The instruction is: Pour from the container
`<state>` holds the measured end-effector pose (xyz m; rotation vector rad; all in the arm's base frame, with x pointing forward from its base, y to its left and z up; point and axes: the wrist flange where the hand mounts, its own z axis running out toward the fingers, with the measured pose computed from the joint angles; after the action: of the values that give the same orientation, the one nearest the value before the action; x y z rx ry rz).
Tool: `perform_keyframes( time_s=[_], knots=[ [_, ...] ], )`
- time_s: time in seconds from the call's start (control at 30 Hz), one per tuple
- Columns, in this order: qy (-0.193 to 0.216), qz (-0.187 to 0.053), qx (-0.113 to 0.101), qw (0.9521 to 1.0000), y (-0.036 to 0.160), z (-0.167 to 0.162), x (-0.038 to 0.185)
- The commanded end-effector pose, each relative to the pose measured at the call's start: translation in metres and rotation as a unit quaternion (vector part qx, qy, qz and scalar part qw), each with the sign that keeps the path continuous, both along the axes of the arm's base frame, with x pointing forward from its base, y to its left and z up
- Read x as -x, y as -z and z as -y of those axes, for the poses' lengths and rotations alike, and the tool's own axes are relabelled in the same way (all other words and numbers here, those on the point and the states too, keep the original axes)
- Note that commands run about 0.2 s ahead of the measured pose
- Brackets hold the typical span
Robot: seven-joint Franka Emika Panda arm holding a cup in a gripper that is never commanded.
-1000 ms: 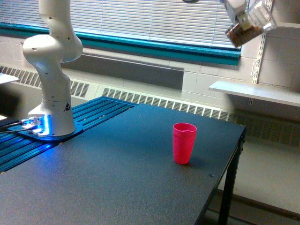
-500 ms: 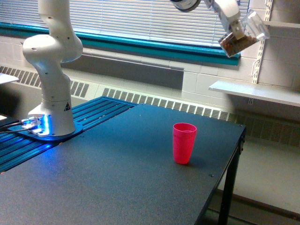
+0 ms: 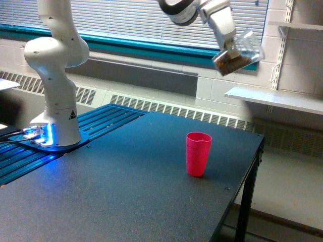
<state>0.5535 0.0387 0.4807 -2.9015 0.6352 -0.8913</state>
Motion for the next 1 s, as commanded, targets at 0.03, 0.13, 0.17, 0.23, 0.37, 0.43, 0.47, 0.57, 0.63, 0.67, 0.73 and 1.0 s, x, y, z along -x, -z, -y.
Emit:
perform_keyframes(
  time_s=[0.03, 0.13, 0.17, 0.23, 0.37, 0.43, 0.47, 0.57, 0.63, 0.67, 0.73, 1.0],
  knots=[
    [-0.015, -0.005, 0.006, 0.9999, 0.019, 0.004, 0.02],
    [-0.015, -0.011, 0.009, 0.9998, 0.033, 0.006, 0.03],
    [-0.015, -0.013, 0.007, 0.9998, 0.038, 0.006, 0.033],
    [-0.015, -0.018, 0.004, 0.9997, 0.048, 0.007, 0.04],
    [-0.02, -0.034, 0.002, 0.9992, 0.07, 0.009, 0.054],
    [-0.022, -0.047, 0.004, 0.9987, 0.082, 0.011, 0.062],
    [-0.023, -0.051, 0.006, 0.9984, 0.088, 0.013, 0.066],
    [-0.025, -0.058, 0.014, 0.9979, 0.097, 0.017, 0.072],
    [-0.028, -0.063, 0.014, 0.9975, 0.102, 0.019, 0.075],
    [-0.029, -0.064, 0.017, 0.9974, 0.104, 0.02, 0.077],
    [-0.031, -0.068, 0.018, 0.9971, 0.108, 0.022, 0.079],
    [-0.042, -0.081, 0.033, 0.9953, 0.12, 0.032, 0.084]
  ],
)
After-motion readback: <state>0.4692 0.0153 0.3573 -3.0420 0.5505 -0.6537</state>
